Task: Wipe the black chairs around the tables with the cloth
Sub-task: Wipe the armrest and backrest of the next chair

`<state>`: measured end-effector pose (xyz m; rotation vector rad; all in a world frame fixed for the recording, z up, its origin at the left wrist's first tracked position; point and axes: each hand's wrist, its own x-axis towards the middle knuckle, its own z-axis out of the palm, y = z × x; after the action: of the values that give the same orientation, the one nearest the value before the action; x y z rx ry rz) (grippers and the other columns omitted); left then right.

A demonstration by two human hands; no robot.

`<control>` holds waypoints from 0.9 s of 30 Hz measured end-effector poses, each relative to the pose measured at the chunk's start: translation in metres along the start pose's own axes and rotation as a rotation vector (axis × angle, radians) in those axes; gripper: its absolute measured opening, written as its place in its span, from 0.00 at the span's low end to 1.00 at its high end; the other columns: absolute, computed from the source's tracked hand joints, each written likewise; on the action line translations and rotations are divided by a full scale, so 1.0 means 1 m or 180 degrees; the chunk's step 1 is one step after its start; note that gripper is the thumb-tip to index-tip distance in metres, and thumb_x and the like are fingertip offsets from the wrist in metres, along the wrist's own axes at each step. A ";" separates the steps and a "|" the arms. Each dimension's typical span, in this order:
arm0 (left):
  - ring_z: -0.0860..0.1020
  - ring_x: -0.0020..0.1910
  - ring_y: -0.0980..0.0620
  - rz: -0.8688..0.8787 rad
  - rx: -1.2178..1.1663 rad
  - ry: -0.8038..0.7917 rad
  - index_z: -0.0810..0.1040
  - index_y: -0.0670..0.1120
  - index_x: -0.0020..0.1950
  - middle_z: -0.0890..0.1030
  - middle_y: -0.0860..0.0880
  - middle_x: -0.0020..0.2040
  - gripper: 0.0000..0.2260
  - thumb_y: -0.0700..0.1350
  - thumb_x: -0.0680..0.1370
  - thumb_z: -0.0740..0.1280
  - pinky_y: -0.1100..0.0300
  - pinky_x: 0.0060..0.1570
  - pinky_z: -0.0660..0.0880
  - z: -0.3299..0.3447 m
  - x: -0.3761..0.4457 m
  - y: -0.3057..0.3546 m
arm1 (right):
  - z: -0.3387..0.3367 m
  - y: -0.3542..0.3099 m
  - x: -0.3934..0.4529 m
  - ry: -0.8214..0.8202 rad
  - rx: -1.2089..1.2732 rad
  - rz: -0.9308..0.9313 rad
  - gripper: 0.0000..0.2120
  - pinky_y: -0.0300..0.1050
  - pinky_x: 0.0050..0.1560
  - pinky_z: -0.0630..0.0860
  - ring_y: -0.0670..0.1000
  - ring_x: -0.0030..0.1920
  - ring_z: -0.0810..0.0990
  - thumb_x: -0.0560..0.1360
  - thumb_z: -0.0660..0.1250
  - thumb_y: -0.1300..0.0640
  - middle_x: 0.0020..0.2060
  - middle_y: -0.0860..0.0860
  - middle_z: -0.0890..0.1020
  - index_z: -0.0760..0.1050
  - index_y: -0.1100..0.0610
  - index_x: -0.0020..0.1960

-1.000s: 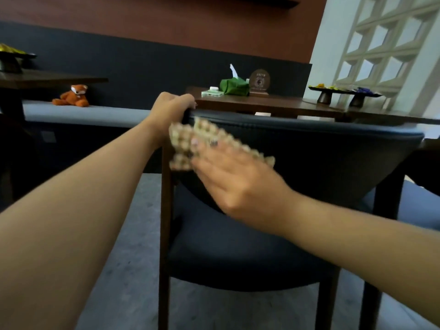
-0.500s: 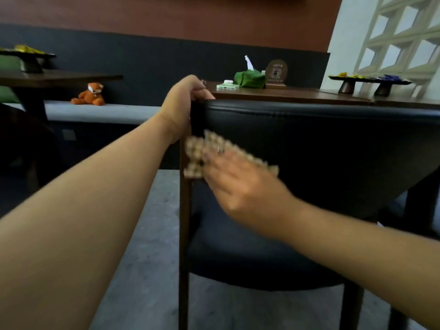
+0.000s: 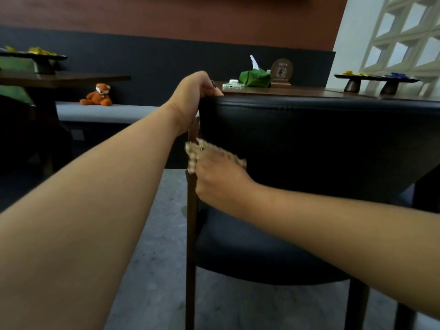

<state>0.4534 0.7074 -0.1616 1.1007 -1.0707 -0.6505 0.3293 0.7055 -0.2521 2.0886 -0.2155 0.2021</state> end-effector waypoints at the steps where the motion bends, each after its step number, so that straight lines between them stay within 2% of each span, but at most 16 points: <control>1: 0.73 0.30 0.52 -0.0031 -0.0078 0.0035 0.71 0.41 0.34 0.76 0.48 0.30 0.12 0.40 0.76 0.53 0.62 0.34 0.72 -0.001 0.001 -0.001 | -0.010 0.010 0.006 0.0280 0.0333 0.0181 0.16 0.59 0.69 0.64 0.62 0.63 0.73 0.79 0.55 0.62 0.59 0.61 0.78 0.76 0.63 0.61; 2: 0.73 0.30 0.51 -0.0097 -0.0107 0.0030 0.72 0.41 0.34 0.76 0.47 0.31 0.13 0.42 0.76 0.54 0.62 0.35 0.72 -0.003 0.002 -0.001 | -0.018 0.020 0.013 0.0509 0.0467 0.0239 0.16 0.60 0.68 0.64 0.63 0.61 0.74 0.78 0.54 0.62 0.57 0.61 0.79 0.78 0.62 0.59; 4: 0.73 0.30 0.52 -0.0280 0.0014 -0.0073 0.75 0.42 0.33 0.76 0.47 0.32 0.14 0.46 0.75 0.57 0.60 0.37 0.72 -0.008 0.002 0.000 | -0.021 0.034 0.019 0.0902 0.0108 0.0273 0.15 0.59 0.68 0.66 0.62 0.56 0.78 0.77 0.57 0.62 0.51 0.60 0.82 0.81 0.61 0.54; 5: 0.72 0.30 0.52 -0.0349 0.0114 -0.0133 0.76 0.44 0.31 0.75 0.48 0.32 0.16 0.48 0.75 0.58 0.59 0.38 0.71 -0.009 0.003 0.001 | -0.018 0.036 0.016 0.0880 -0.0062 0.0282 0.14 0.59 0.68 0.66 0.63 0.57 0.78 0.78 0.57 0.62 0.52 0.60 0.82 0.81 0.61 0.55; 8: 0.72 0.28 0.56 -0.0329 0.0037 -0.0287 0.76 0.47 0.21 0.75 0.51 0.28 0.21 0.48 0.73 0.58 0.59 0.39 0.69 -0.009 0.005 0.004 | 0.003 0.011 0.003 0.0145 -0.0193 -0.0255 0.15 0.61 0.64 0.67 0.65 0.59 0.74 0.80 0.54 0.64 0.55 0.66 0.77 0.76 0.68 0.58; 10: 0.72 0.26 0.58 -0.0316 -0.0059 -0.0432 0.74 0.46 0.19 0.76 0.53 0.27 0.23 0.47 0.74 0.58 0.60 0.40 0.69 -0.009 0.006 0.004 | 0.004 0.000 -0.009 -0.0473 -0.0223 -0.0654 0.13 0.56 0.59 0.71 0.62 0.56 0.75 0.80 0.56 0.62 0.52 0.62 0.79 0.77 0.65 0.55; 11: 0.73 0.26 0.58 -0.0340 0.0018 -0.0498 0.74 0.46 0.19 0.76 0.53 0.27 0.24 0.48 0.75 0.57 0.59 0.40 0.69 -0.010 0.007 0.003 | 0.001 0.000 -0.011 -0.0527 -0.0077 -0.0657 0.12 0.55 0.59 0.71 0.61 0.56 0.75 0.80 0.56 0.62 0.52 0.59 0.79 0.78 0.64 0.54; 13: 0.73 0.26 0.57 -0.0404 0.0123 -0.0512 0.76 0.45 0.20 0.76 0.52 0.26 0.26 0.50 0.77 0.55 0.60 0.38 0.70 -0.011 0.006 0.003 | -0.012 0.007 -0.014 0.0062 0.0212 -0.0332 0.15 0.53 0.59 0.73 0.60 0.55 0.77 0.79 0.54 0.64 0.51 0.57 0.81 0.80 0.61 0.51; 16: 0.76 0.25 0.54 -0.0470 -0.0068 -0.0458 0.79 0.40 0.28 0.77 0.47 0.26 0.28 0.50 0.82 0.52 0.66 0.30 0.73 -0.008 0.003 0.006 | -0.039 0.034 -0.017 0.1636 0.0624 0.0496 0.17 0.57 0.59 0.74 0.63 0.51 0.81 0.76 0.54 0.67 0.45 0.61 0.83 0.82 0.65 0.45; 18: 0.75 0.22 0.57 -0.0370 -0.0571 -0.0453 0.76 0.43 0.25 0.76 0.50 0.23 0.30 0.47 0.84 0.51 0.68 0.26 0.73 -0.006 0.004 0.008 | -0.049 0.053 -0.020 0.1965 0.0968 0.0866 0.19 0.58 0.62 0.73 0.64 0.55 0.80 0.77 0.51 0.65 0.50 0.63 0.83 0.81 0.66 0.49; 19: 0.74 0.22 0.58 -0.0314 -0.0765 -0.0408 0.75 0.45 0.22 0.74 0.51 0.22 0.31 0.46 0.84 0.50 0.69 0.26 0.72 -0.005 0.004 0.008 | -0.050 0.059 -0.020 0.1843 0.0926 0.0953 0.20 0.58 0.64 0.72 0.63 0.59 0.78 0.77 0.51 0.64 0.54 0.63 0.81 0.81 0.66 0.53; 21: 0.73 0.22 0.56 -0.0332 -0.0735 -0.0249 0.74 0.45 0.22 0.73 0.51 0.22 0.30 0.48 0.83 0.51 0.68 0.25 0.71 -0.003 0.002 0.007 | -0.035 0.054 -0.018 0.1450 0.0300 0.0760 0.20 0.57 0.68 0.67 0.63 0.65 0.74 0.79 0.50 0.65 0.60 0.62 0.79 0.78 0.64 0.60; 22: 0.73 0.23 0.54 -0.0411 -0.0507 -0.0157 0.75 0.43 0.26 0.73 0.49 0.23 0.28 0.51 0.83 0.52 0.67 0.26 0.71 -0.002 -0.001 0.007 | -0.025 0.046 -0.019 0.1245 0.0078 0.0573 0.19 0.58 0.70 0.65 0.63 0.67 0.72 0.79 0.50 0.65 0.62 0.62 0.77 0.77 0.63 0.62; 24: 0.74 0.26 0.53 -0.0417 0.0081 -0.0033 0.75 0.42 0.32 0.74 0.47 0.27 0.23 0.52 0.80 0.55 0.63 0.31 0.72 -0.001 -0.003 0.007 | -0.004 0.029 -0.028 0.0752 0.0248 0.0191 0.19 0.58 0.71 0.62 0.62 0.69 0.69 0.80 0.52 0.62 0.64 0.61 0.76 0.75 0.61 0.65; 25: 0.75 0.28 0.53 -0.0329 0.0328 0.0031 0.76 0.43 0.32 0.75 0.48 0.29 0.19 0.52 0.78 0.58 0.62 0.33 0.71 0.000 -0.002 0.006 | 0.005 0.021 -0.034 0.0595 0.0384 -0.0020 0.17 0.56 0.70 0.64 0.60 0.68 0.70 0.79 0.56 0.60 0.63 0.58 0.77 0.77 0.59 0.64; 27: 0.76 0.31 0.55 -0.0148 0.0811 0.0277 0.78 0.47 0.33 0.77 0.51 0.30 0.11 0.48 0.74 0.62 0.60 0.35 0.71 0.003 -0.006 0.004 | 0.013 0.010 -0.042 0.0574 -0.0008 -0.0376 0.12 0.50 0.67 0.70 0.55 0.63 0.77 0.74 0.65 0.54 0.56 0.52 0.83 0.83 0.53 0.55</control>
<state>0.4480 0.7121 -0.1601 1.3650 -1.0755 -0.5068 0.2868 0.6922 -0.2595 2.0595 0.0163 0.3167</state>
